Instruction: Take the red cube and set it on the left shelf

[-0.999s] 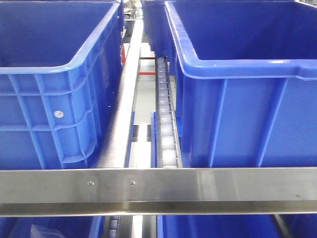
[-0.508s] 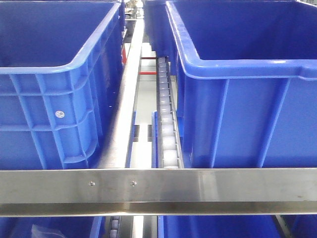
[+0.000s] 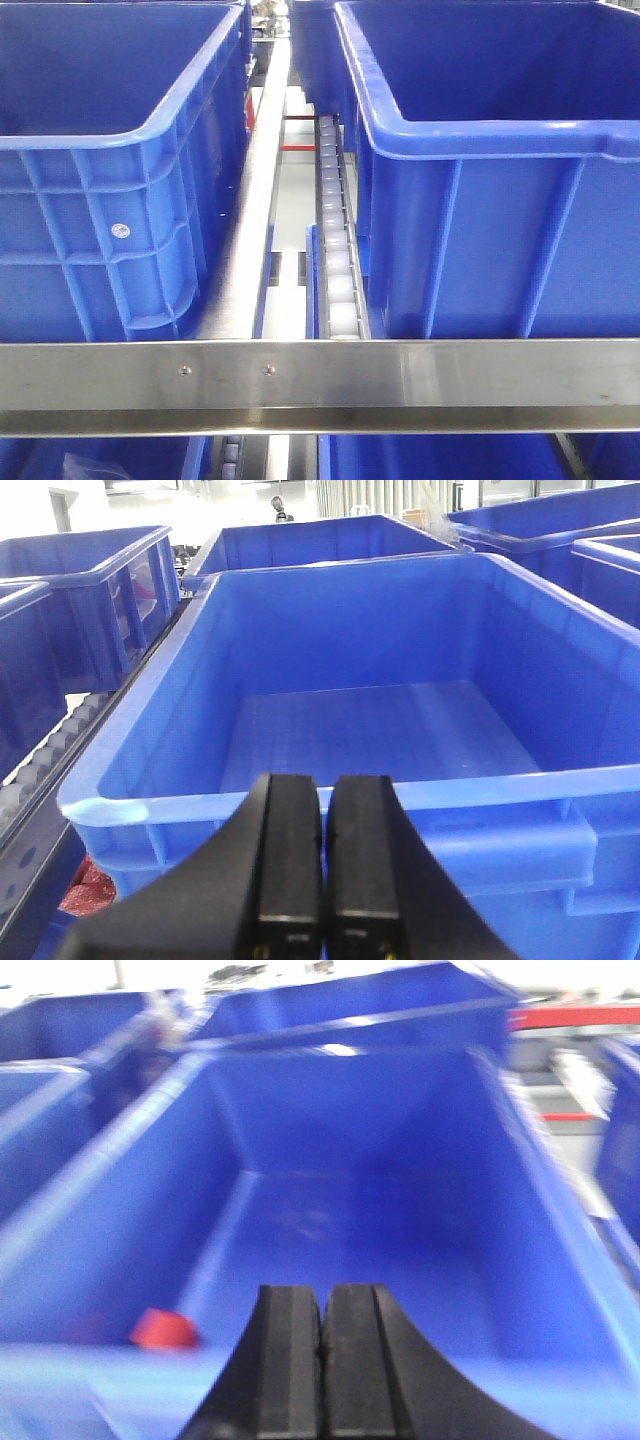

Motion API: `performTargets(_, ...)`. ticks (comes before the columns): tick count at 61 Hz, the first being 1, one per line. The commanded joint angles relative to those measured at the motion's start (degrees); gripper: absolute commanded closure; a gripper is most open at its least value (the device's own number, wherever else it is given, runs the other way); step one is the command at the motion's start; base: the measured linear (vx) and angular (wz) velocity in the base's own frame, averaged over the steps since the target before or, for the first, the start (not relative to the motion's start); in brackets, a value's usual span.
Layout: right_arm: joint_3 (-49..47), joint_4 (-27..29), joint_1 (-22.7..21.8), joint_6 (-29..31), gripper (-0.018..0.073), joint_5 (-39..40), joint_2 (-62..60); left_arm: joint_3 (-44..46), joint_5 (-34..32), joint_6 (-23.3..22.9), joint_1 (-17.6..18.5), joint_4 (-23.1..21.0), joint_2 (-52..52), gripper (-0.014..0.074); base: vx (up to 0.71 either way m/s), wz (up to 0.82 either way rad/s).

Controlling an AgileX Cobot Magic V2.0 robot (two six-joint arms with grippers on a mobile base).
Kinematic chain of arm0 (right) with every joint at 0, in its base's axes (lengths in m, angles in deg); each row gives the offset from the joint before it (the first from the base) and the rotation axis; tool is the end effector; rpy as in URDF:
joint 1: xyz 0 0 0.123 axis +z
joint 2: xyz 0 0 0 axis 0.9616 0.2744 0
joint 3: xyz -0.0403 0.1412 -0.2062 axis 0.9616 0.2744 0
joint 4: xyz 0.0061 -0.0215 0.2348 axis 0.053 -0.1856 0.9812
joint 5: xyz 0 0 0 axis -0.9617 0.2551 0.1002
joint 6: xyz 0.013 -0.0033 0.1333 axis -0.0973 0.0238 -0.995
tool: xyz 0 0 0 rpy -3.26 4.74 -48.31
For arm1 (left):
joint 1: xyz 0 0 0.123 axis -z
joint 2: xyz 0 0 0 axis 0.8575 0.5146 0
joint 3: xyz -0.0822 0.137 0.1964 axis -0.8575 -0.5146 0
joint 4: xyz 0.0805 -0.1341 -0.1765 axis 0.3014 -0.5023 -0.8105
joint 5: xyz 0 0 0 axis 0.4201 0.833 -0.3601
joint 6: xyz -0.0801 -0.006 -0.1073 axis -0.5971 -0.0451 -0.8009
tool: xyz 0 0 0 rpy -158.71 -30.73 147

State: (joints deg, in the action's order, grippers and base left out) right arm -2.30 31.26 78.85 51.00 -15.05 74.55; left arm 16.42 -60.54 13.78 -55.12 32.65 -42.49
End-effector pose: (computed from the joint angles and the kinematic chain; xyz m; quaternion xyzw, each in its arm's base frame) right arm 0.1261 0.0105 0.2626 0.0055 0.6995 0.0651 0.7117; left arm 0.1148 -0.0078 0.2138 0.0406 0.6758 -0.0063 0.7359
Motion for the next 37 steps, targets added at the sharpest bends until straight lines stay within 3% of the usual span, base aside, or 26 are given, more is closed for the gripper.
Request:
performTargets(1,2.0,-0.66,-1.73,0.25,0.0511,4.38,-3.03,-1.26,-4.8,0.08,0.25,-0.32,0.46,0.0491,0.0,0.0)
performTargets(20,13.03,-0.66,-3.58,0.25,0.0511,7.82,-12.95,-1.26,-4.8,0.08,0.25,-0.32,0.46,0.0491,0.0,0.0)
performTargets(37,13.11,-0.66,-3.58,0.25,0.0511,7.72,-12.82,-1.26,-4.8,0.08,0.25,-0.32,0.46,0.0491,0.0,0.0)
